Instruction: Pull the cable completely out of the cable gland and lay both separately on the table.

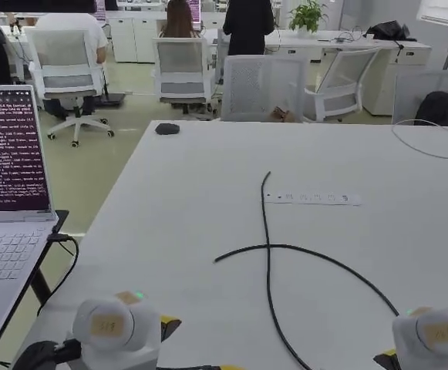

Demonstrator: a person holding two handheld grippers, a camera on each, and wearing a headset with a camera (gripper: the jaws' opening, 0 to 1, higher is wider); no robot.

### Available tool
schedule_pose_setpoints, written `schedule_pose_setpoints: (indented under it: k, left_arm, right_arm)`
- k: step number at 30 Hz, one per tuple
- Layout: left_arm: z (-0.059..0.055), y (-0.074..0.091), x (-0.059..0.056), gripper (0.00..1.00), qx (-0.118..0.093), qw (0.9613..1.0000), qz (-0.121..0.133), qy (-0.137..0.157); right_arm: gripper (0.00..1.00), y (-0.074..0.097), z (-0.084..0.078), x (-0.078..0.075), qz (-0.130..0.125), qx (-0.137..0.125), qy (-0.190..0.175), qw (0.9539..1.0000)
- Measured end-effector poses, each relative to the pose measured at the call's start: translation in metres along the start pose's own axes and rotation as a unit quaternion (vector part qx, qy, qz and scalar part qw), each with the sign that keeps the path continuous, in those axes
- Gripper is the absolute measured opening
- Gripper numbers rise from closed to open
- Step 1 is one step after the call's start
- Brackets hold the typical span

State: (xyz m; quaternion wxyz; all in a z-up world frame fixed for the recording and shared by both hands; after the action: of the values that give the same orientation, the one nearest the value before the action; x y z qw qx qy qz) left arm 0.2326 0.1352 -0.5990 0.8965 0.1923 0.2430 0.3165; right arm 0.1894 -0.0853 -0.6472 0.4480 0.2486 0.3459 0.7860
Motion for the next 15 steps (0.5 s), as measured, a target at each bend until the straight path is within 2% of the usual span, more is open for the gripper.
schedule_pose_setpoints:
  k: [11,15]
  left_arm:
    - [0.0007,0.0002,0.0022,0.82,-0.001,1.0000,0.008,-0.003]
    - [-0.0022,-0.0002,0.0033,0.82,0.006,0.9999,0.010,-0.001]
  right_arm:
    - [0.71,-0.0004,0.0004,0.0016,0.008,0.000,0.000,1.0000]
    - [0.71,-0.0006,-0.0004,0.0018,0.009,0.000,-0.003,1.0000]
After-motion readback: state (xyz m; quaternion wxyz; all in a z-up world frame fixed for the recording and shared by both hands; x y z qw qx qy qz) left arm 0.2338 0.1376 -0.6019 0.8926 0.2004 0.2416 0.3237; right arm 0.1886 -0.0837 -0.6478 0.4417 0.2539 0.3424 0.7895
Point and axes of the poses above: the centre of the closed fingertips' face, and the gripper's own axes: y roughly backward along the fingers, x roughly to its left, z roughly out of its top, the point moved 4 cm from there along y, roughly backward along the fingers, and after that the axes turned 5 degrees about y, right-handed, at the moved point
